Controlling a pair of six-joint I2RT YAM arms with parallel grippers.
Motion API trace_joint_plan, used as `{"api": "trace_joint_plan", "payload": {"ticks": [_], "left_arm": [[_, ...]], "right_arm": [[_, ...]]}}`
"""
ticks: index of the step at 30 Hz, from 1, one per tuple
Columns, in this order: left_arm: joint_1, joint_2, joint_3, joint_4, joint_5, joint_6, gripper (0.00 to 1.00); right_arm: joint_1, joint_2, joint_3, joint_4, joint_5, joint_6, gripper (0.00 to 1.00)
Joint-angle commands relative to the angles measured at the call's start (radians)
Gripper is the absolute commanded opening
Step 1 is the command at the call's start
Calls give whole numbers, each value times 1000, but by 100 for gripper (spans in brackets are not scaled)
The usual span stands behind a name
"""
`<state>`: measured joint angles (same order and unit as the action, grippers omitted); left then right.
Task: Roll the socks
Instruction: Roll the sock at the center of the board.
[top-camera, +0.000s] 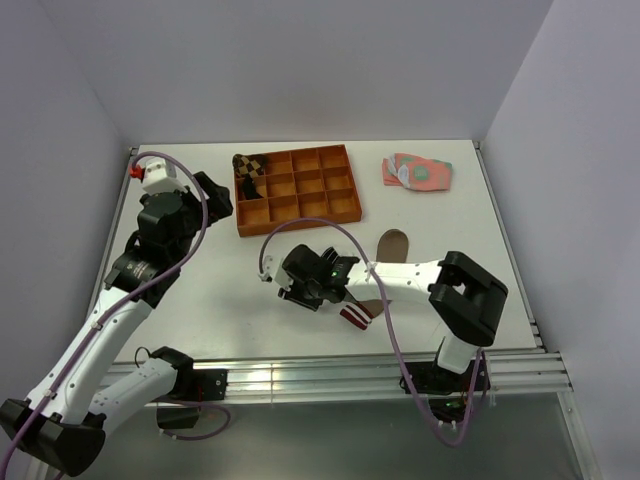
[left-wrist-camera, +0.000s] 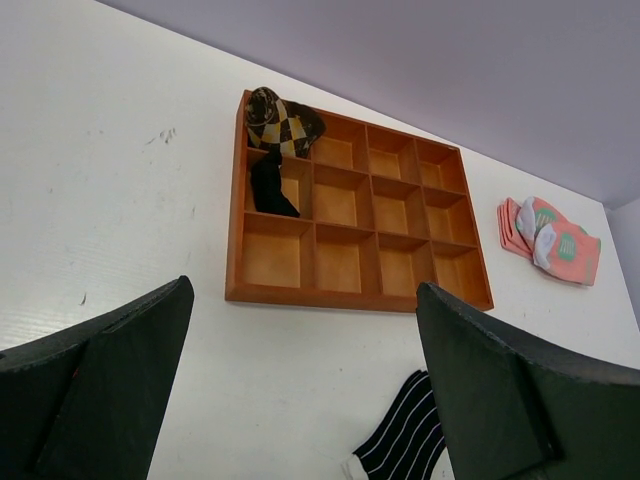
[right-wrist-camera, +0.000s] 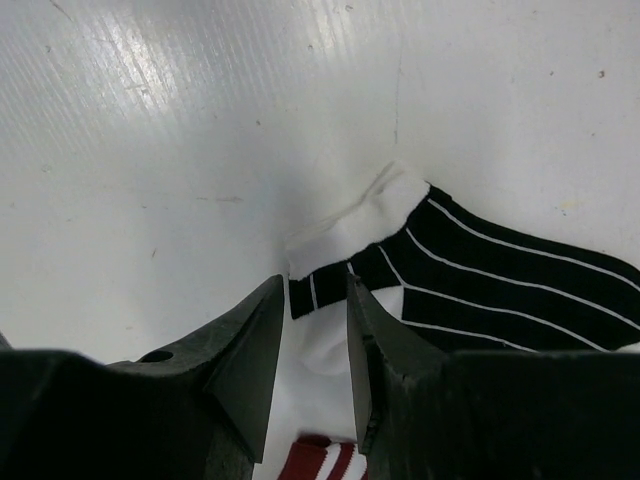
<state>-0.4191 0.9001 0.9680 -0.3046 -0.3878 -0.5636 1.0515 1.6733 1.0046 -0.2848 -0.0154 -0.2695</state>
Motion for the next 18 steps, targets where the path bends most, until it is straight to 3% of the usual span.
{"api": "trace_joint_plan", "payload": {"ticks": [1,18], "left_arm": [[11,-4,1,16,24,-10,99],[16,10,1,21,52,-10,100]], "right_arm": [[12,23,49,7,14,23,39],[15,111,80,-10,-6,42,39]]}}
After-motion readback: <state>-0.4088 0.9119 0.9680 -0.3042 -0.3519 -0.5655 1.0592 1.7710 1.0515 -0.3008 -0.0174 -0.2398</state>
